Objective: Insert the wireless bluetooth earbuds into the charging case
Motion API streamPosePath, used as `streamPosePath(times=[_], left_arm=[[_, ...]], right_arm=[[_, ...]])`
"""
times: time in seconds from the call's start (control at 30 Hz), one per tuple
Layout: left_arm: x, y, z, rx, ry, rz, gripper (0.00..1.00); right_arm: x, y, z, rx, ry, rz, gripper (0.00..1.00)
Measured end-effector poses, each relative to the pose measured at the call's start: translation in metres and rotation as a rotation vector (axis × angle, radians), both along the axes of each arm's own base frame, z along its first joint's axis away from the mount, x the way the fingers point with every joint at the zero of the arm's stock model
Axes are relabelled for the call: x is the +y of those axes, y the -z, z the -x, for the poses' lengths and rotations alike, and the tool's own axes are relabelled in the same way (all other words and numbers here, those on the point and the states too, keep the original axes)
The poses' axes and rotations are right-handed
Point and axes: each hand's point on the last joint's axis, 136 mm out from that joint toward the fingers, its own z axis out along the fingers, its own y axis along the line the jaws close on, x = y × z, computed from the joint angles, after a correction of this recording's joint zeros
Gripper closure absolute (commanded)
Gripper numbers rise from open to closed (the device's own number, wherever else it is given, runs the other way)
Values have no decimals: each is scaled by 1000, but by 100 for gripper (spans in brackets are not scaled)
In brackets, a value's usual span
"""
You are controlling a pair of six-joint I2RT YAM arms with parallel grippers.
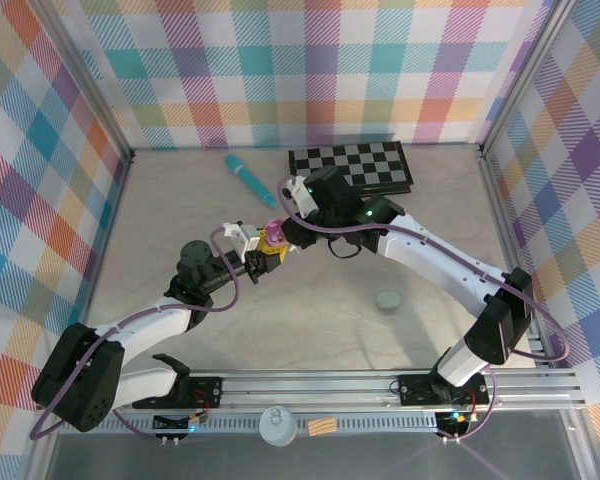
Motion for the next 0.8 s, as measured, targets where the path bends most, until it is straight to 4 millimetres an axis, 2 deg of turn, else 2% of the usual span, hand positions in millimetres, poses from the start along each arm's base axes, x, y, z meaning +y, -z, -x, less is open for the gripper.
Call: streamPosePath(times=[0.27,0.4,0.8], left_arm=[[-2,2,-1,12,8,1,75],[-2,1,0,13,12,3,75],[-3,-3,0,13,20,13,75]], right_arm=[[-1,3,1,-4,-13,11,77],[0,3,1,-7,-16,11,73],[3,2,4,2,-37,-5,72]])
